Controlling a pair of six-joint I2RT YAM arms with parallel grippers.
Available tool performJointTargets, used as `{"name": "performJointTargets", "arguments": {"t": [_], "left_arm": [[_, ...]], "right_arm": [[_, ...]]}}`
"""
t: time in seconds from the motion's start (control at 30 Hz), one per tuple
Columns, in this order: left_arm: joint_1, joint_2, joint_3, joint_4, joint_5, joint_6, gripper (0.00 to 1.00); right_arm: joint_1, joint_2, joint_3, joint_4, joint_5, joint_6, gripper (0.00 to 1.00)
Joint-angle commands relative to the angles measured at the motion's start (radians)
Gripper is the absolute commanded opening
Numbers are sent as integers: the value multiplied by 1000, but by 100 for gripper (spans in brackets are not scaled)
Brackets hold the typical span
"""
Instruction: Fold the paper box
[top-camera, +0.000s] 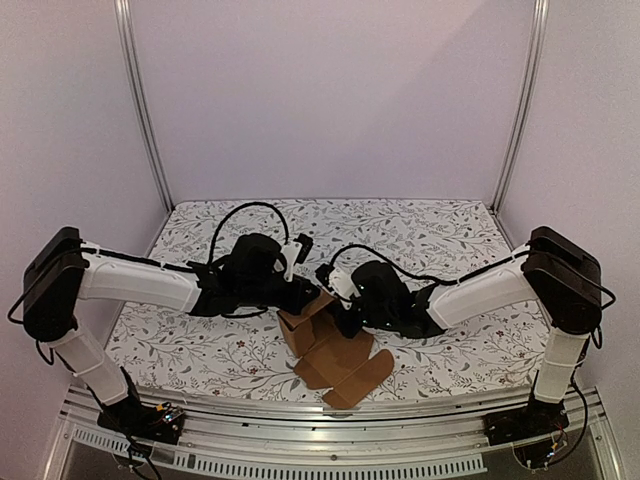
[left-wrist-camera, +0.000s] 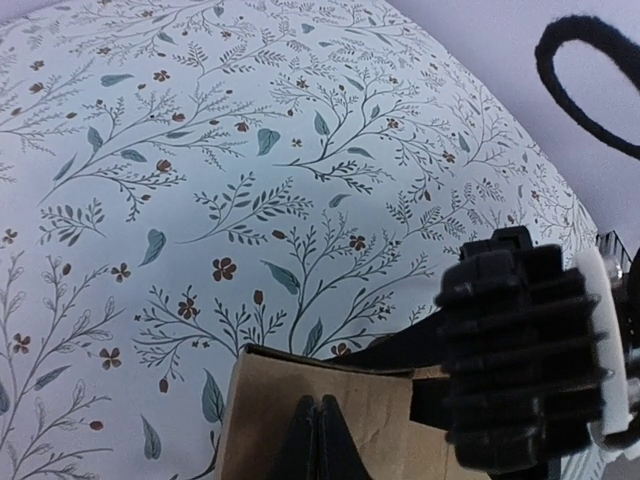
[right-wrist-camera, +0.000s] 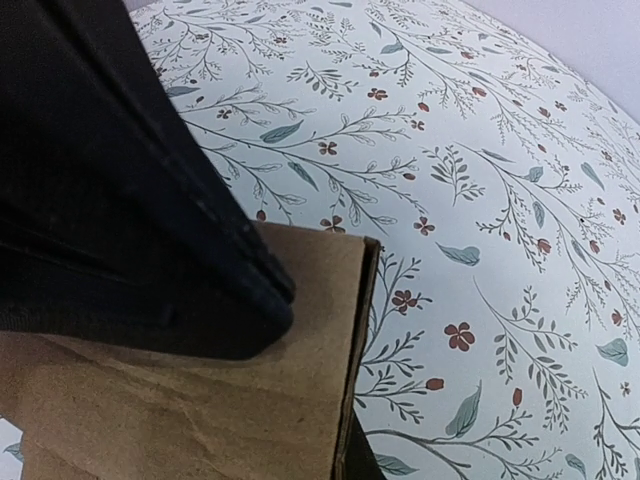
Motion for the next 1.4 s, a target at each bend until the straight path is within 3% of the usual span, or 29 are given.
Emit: {"name": "performJointTargets", "arguments": {"t": [0.0,0.43,0.67,0.93,1.17,1.33,1.37], "left_arm": [[11,30,-29,27,35,-12,0],[11,73,-51,34,52,-23,0],[11,52,-55,18,46,-16,0],[11,40,-54,9,47,-12,0],[11,33,-48,0,59,-14,0],[11,34,-48,-2,62,-16,0],[11,34,-48,-2,62,-16,0]], "right_arm": [[-6,24,-33,66,-5,11,0],[-6,80,-116,320,21,98,20],[-6,133,-133,496,46,100,20],[-6,202,-101,577,72,104,17],[-6,252,-82,626,70,112,0],[-5,275,-86,651,83,115,1],[-5,277,-87,656,84,117,7]]}}
